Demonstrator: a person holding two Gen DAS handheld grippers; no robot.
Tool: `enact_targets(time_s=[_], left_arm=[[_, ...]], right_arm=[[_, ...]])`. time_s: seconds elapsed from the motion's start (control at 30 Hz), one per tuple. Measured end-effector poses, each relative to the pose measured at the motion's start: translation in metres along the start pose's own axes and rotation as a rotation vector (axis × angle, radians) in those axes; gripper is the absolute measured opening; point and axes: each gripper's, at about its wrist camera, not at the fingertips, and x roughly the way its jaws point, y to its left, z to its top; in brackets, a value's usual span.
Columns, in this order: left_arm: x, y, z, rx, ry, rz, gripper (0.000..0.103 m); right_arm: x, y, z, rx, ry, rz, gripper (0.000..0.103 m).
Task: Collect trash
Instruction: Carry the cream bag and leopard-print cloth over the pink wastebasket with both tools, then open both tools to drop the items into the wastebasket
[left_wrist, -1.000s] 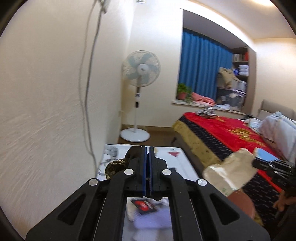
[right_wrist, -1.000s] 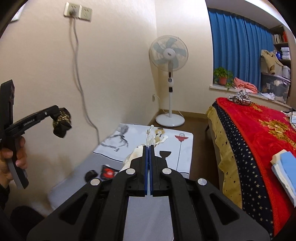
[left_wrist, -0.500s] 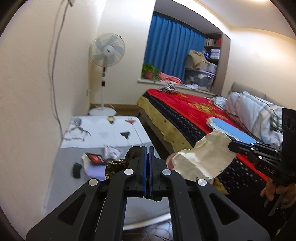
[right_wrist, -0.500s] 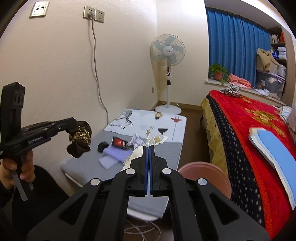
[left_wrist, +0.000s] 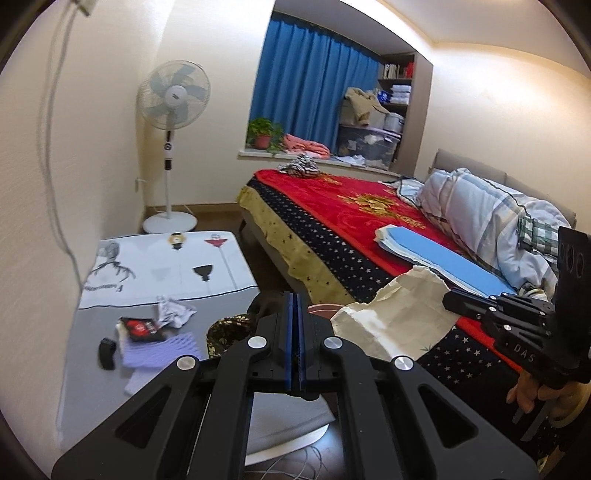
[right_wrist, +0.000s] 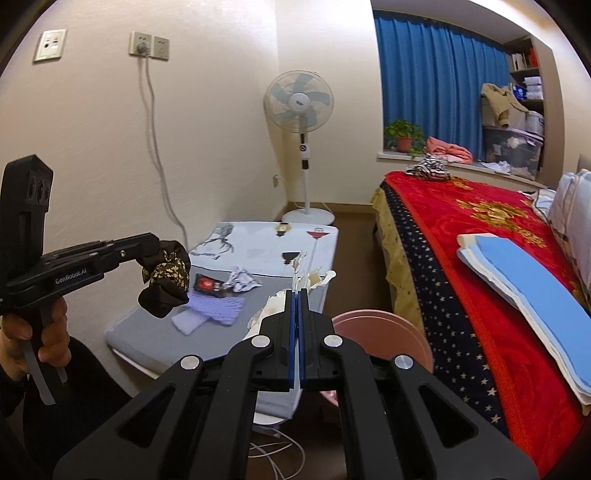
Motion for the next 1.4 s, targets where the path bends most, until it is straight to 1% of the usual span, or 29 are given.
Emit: enact_targets(time_s=[0.17, 0.3, 0.43, 0.57, 0.67, 0.83, 1.0, 1.13, 1.17, 1.2, 1.23, 1.27, 1.3, 1.33, 1.37, 1.4], left_arm=[[0.040, -0.022, 0.013, 0.042, 0.034, -0.031, 0.002], [0.081, -0.039, 0.019, 0.074, 0.073, -0.059, 0.002], [0.123, -0.055, 0.018, 0.103, 0.112, -0.071, 0.002], [0.164, -0.060, 0.014, 0.104, 0.161, -0.078, 0.002], [0.196, -0.064, 0.008, 0.105, 0.202, -0.082, 0.002], [0.232, -0.068, -0.001, 0.106, 0.249, -0.084, 0.002], [0.256, -0.066, -0.013, 0.100, 0.285, -0.082, 0.002], [0.273, -0.061, -0.019, 0.086, 0.314, -0.070, 0.004], [0.276, -0.060, -0.020, 0.078, 0.319, -0.064, 0.008], [0.279, -0.058, -0.020, 0.069, 0.322, -0.061, 0.021], [0.281, -0.056, -0.021, 0.066, 0.331, -0.055, 0.036], [0.283, -0.055, -0.021, 0.065, 0.338, -0.016, 0.076], [0.282, -0.053, -0.021, 0.063, 0.327, 0.025, 0.093], [0.277, -0.051, -0.020, 0.058, 0.285, 0.075, 0.093], [0.274, -0.048, -0.019, 0.056, 0.263, 0.085, 0.094], [0.271, -0.045, -0.017, 0.054, 0.260, 0.089, 0.094]], right_arm=[[0.017, -0.028, 0.006, 0.024, 0.003, -0.044, 0.001], [0.037, -0.055, 0.009, 0.042, 0.016, -0.086, 0.001], [0.064, -0.082, 0.008, 0.057, 0.046, -0.122, 0.001], [0.093, -0.105, 0.004, 0.076, 0.086, -0.149, 0.001], [0.110, -0.113, 0.000, 0.075, 0.117, -0.154, 0.001], [0.134, -0.124, -0.008, 0.059, 0.178, -0.161, 0.001], [0.154, -0.133, -0.014, 0.052, 0.219, -0.163, 0.001], [0.169, -0.141, -0.019, 0.073, 0.255, -0.163, 0.003], [0.174, -0.143, -0.021, 0.079, 0.275, -0.162, 0.005], [0.178, -0.144, -0.023, 0.083, 0.291, -0.167, 0.006], [0.182, -0.144, -0.025, 0.086, 0.309, -0.171, 0.011], [0.186, -0.146, -0.027, 0.090, 0.333, -0.174, 0.017], [0.190, -0.148, -0.031, 0.099, 0.361, -0.185, 0.041], [0.192, -0.149, -0.035, 0.108, 0.379, -0.199, 0.062], [0.192, -0.149, -0.036, 0.113, 0.385, -0.204, 0.064], [0.192, -0.149, -0.037, 0.111, 0.386, -0.204, 0.063]])
